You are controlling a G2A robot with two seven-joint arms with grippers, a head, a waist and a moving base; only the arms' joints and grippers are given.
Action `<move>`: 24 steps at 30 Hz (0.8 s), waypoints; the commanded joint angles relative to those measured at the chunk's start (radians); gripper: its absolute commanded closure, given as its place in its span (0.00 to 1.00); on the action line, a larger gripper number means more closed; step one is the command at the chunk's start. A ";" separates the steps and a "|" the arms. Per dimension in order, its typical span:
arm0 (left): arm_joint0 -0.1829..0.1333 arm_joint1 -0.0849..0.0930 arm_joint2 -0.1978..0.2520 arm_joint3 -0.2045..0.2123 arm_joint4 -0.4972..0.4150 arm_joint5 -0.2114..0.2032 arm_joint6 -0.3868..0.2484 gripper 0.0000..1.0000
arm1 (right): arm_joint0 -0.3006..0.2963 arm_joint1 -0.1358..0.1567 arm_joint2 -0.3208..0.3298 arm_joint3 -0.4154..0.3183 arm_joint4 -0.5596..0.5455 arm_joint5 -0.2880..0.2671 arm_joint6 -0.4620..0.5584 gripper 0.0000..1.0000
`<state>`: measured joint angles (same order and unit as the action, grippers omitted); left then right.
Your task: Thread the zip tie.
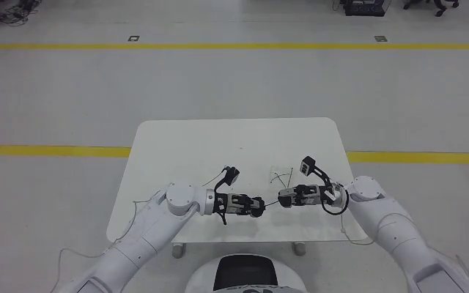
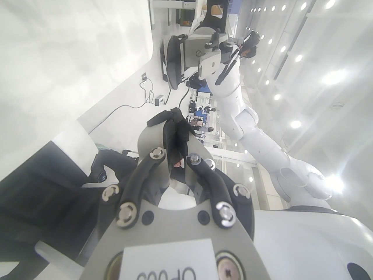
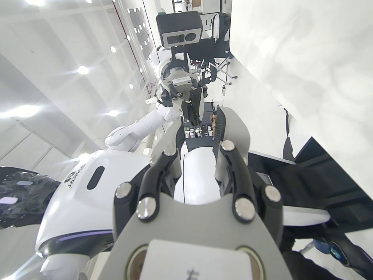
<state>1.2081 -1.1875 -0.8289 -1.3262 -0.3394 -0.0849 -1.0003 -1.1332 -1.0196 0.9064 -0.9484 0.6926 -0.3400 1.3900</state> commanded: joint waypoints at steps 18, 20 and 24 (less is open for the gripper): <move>0.000 0.000 0.000 0.000 0.000 0.000 0.000 1.00 | -0.037 0.021 0.034 -0.063 -0.020 0.000 0.000 0.92; 0.000 0.000 0.000 0.000 0.000 0.000 0.000 1.00 | -0.040 0.022 0.036 -0.067 -0.024 0.000 0.000 0.92; 0.000 0.000 0.000 0.000 0.000 0.000 0.000 1.00 | -0.044 0.025 0.040 -0.072 -0.031 0.000 0.000 0.91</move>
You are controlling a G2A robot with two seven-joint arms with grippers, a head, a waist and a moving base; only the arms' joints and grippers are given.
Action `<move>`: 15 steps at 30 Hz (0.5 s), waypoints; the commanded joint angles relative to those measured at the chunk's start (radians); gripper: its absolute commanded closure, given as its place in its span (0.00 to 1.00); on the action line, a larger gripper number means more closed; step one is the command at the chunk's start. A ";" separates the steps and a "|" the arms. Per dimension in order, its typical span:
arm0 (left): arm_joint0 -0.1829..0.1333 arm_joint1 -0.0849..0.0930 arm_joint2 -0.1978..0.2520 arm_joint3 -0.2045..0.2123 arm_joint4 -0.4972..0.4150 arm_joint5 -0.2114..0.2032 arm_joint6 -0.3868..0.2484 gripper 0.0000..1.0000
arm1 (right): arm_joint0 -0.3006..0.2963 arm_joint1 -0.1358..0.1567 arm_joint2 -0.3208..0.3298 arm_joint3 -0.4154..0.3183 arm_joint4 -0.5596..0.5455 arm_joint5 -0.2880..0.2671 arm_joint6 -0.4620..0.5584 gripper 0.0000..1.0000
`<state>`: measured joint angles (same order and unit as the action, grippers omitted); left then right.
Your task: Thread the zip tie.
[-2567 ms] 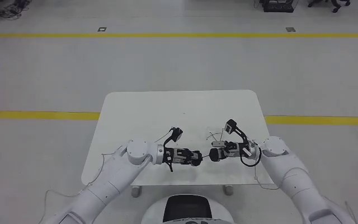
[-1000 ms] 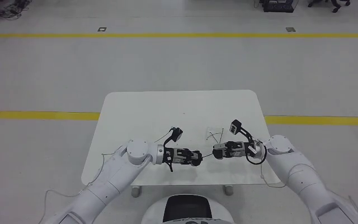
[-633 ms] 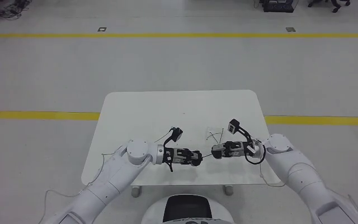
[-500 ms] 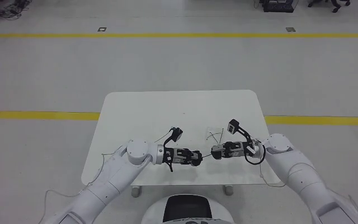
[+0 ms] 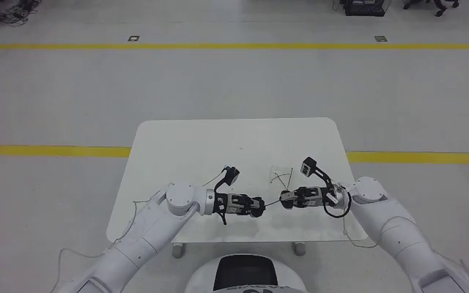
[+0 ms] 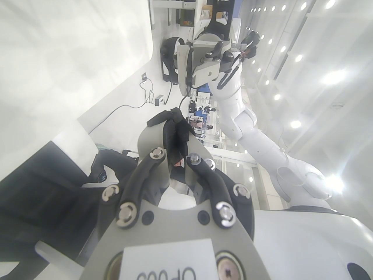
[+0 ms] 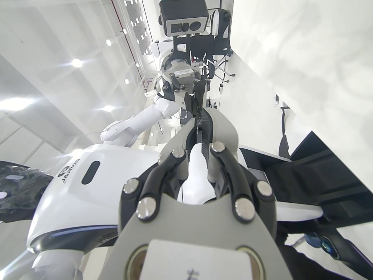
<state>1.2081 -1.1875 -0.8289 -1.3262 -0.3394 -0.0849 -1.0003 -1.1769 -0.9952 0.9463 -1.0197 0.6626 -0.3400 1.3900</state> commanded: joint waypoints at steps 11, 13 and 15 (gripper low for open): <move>0.000 0.000 0.000 0.000 0.000 0.000 0.000 1.00 | -0.003 0.000 0.003 -0.003 -0.013 0.000 0.000 0.95; 0.000 0.000 0.000 0.000 0.000 0.000 0.000 1.00 | -0.004 0.000 0.004 -0.003 -0.014 0.000 0.000 1.00; 0.000 0.000 0.000 0.000 0.000 0.000 0.000 1.00 | -0.004 -0.001 0.005 -0.003 -0.016 0.000 0.000 1.00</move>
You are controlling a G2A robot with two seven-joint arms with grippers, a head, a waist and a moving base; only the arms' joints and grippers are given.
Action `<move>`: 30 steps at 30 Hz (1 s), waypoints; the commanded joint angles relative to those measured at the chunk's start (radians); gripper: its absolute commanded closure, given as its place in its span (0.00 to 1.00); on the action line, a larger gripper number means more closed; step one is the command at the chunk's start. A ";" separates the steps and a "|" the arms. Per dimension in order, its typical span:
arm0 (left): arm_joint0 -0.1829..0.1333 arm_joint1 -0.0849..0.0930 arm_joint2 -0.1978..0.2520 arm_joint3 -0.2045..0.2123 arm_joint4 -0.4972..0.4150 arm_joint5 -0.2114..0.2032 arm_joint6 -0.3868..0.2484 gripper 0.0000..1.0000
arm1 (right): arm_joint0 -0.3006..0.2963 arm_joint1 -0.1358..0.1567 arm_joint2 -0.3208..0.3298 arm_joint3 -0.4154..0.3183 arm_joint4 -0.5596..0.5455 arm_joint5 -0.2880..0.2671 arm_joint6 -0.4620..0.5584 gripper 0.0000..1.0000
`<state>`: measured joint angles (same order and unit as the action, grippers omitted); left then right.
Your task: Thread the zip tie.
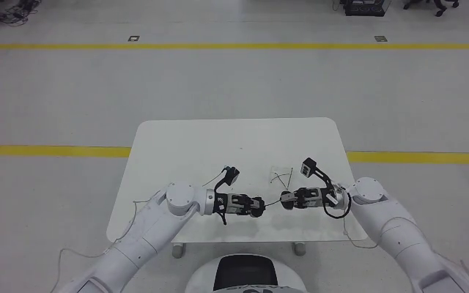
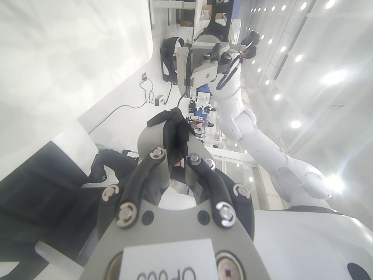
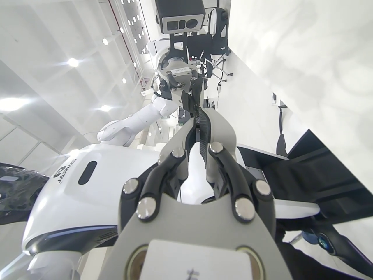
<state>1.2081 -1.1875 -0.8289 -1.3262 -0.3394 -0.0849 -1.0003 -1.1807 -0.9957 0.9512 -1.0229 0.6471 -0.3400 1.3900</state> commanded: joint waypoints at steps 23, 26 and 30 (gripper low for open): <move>0.000 0.000 0.000 0.000 0.000 0.000 0.000 0.00 | -0.007 -0.024 0.005 0.007 0.062 0.000 0.000 1.00; 0.000 0.000 0.000 0.000 0.000 0.000 0.000 0.00 | -0.006 -0.024 0.005 0.008 0.057 0.000 0.000 1.00; 0.000 0.000 0.000 0.000 0.000 0.000 0.000 0.00 | -0.006 -0.024 0.005 0.008 0.057 0.000 0.000 1.00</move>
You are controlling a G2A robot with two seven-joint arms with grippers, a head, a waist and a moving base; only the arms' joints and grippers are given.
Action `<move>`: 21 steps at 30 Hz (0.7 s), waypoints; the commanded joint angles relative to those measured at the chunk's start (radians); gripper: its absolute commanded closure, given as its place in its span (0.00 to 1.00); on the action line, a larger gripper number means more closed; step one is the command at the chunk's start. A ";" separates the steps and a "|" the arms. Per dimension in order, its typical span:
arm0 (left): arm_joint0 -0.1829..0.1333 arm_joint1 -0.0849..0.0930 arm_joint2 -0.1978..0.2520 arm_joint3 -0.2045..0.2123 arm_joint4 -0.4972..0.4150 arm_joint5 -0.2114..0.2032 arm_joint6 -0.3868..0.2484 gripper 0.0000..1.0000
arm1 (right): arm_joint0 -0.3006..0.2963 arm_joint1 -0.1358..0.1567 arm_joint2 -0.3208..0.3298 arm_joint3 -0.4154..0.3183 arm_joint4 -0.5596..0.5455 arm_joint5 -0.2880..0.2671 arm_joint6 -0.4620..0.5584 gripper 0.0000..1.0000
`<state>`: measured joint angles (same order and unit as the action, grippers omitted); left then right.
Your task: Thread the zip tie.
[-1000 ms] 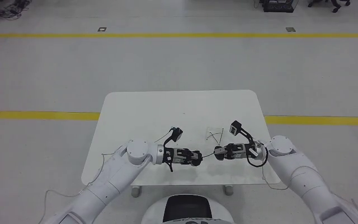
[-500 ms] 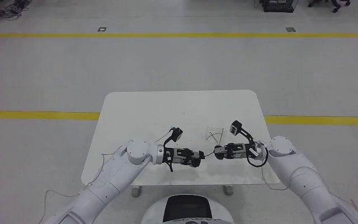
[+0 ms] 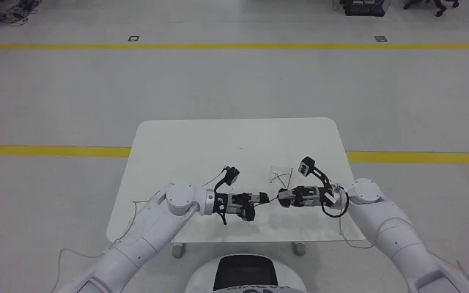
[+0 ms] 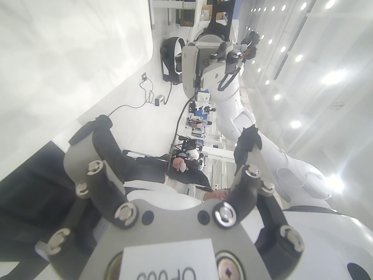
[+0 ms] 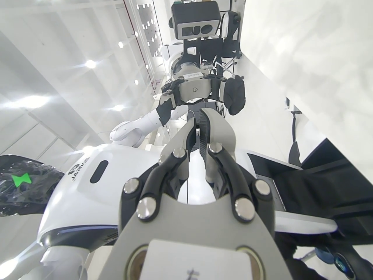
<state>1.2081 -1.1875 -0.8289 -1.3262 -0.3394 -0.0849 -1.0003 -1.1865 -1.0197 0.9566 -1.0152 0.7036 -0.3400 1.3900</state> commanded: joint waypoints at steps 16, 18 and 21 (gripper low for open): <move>0.027 -0.014 0.005 -0.001 -0.086 -0.064 0.234 0.00 | -0.043 -0.009 0.047 -0.025 0.069 0.014 -0.066 1.00; 0.026 -0.014 0.004 0.002 -0.076 -0.073 0.257 0.00 | -0.042 -0.009 0.047 -0.024 0.069 0.013 -0.067 1.00; 0.026 -0.014 0.004 0.002 -0.076 -0.073 0.257 0.00 | -0.042 -0.009 0.047 -0.024 0.069 0.013 -0.067 1.00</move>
<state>1.2343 -1.2019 -0.8250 -1.3242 -0.4154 -0.1589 -0.7422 -1.2283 -1.0286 1.0035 -1.0389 0.7722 -0.3266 1.3227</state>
